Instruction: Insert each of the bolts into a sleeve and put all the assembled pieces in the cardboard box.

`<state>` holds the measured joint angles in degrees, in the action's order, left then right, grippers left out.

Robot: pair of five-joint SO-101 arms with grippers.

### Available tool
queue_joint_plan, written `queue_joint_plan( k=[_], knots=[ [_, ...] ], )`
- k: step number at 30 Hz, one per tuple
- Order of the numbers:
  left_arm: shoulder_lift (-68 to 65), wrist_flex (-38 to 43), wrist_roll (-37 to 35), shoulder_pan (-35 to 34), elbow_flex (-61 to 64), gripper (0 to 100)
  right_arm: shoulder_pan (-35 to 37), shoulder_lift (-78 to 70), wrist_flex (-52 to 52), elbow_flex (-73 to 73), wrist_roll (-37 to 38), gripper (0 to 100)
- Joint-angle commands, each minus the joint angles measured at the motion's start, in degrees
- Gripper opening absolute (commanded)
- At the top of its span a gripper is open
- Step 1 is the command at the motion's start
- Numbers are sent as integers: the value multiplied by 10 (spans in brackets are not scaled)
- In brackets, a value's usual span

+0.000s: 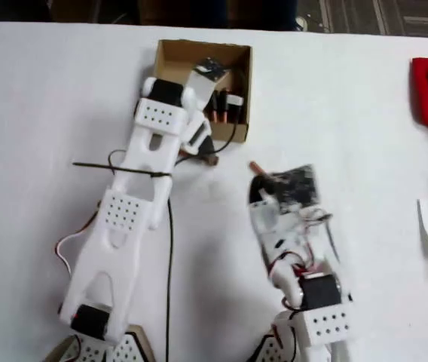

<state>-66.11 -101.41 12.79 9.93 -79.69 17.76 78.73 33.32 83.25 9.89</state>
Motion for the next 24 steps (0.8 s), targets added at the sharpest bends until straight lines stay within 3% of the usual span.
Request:
queue_joint_plan(
  k=[1, 6, 10, 17, 24],
  knots=[
    [130, -11, -28, -1, 76, 308, 34, -85, 36, -61, 28, 20],
    [258, -9, -31, -18, 242, 308, 36, -260, 82, -164, 78, 20],
    [332, -9, -42, -80, 334, 308, 37, -405, 114, -255, 84, 21],
    [422, -9, -46, -170, 447, 308, 37, -644, 154, -414, 78, 21],
    [460, -9, -46, -173, 502, 308, 38, -763, 221, -520, 78, 22]
  ],
)
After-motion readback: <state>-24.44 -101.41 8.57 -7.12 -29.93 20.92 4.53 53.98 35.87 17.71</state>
